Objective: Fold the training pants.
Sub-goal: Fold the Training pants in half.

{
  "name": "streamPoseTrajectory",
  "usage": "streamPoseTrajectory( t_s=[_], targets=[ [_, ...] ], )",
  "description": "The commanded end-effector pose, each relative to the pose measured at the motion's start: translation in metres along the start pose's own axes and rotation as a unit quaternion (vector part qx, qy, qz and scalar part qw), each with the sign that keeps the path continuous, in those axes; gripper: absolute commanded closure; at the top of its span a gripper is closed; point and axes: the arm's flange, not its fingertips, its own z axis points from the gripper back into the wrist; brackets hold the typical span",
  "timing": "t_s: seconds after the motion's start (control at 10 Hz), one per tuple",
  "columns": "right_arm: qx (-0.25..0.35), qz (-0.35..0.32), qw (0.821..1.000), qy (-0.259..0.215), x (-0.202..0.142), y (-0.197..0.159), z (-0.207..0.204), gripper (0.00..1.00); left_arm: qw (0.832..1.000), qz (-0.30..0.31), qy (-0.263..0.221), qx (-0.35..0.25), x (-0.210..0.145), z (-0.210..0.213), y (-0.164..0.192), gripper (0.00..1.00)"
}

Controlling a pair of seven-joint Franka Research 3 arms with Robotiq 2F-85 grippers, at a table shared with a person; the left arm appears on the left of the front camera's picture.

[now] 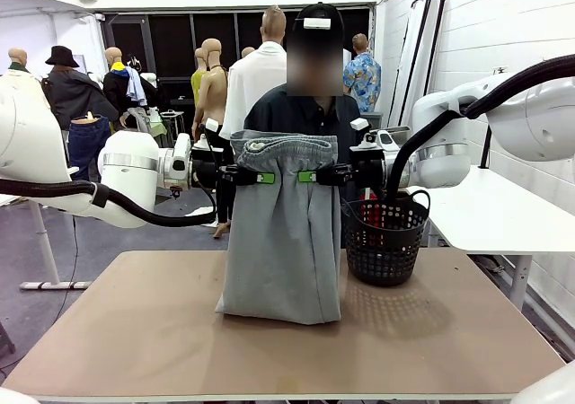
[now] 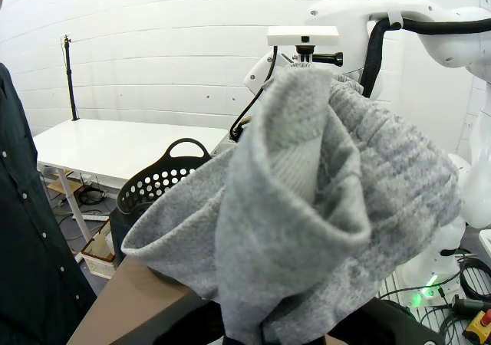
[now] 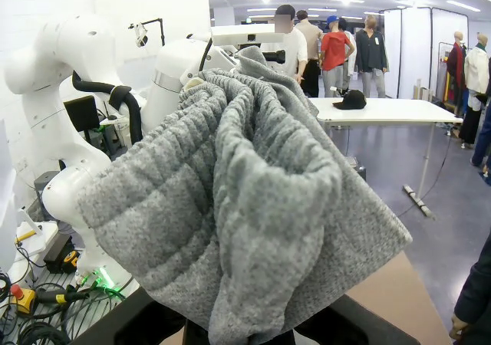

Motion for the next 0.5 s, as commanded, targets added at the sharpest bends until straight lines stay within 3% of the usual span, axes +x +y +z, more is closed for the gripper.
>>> streamPoseTrajectory(
  t_s=[0.0, 0.4],
  targets=[
    [-0.001, 0.000, 1.000, -0.005, 0.0022, 0.0016, -0.0021, 1.00, 1.000, -0.009, -0.016, -0.003, -0.0010, 0.0011, -0.0025, 1.00],
    [-0.001, 0.000, 1.000, -0.005, 0.0022, 0.0016, -0.0021, 1.00, 1.000, -0.009, -0.016, -0.003, -0.0010, 0.0011, -0.0025, 1.00]
  ],
)
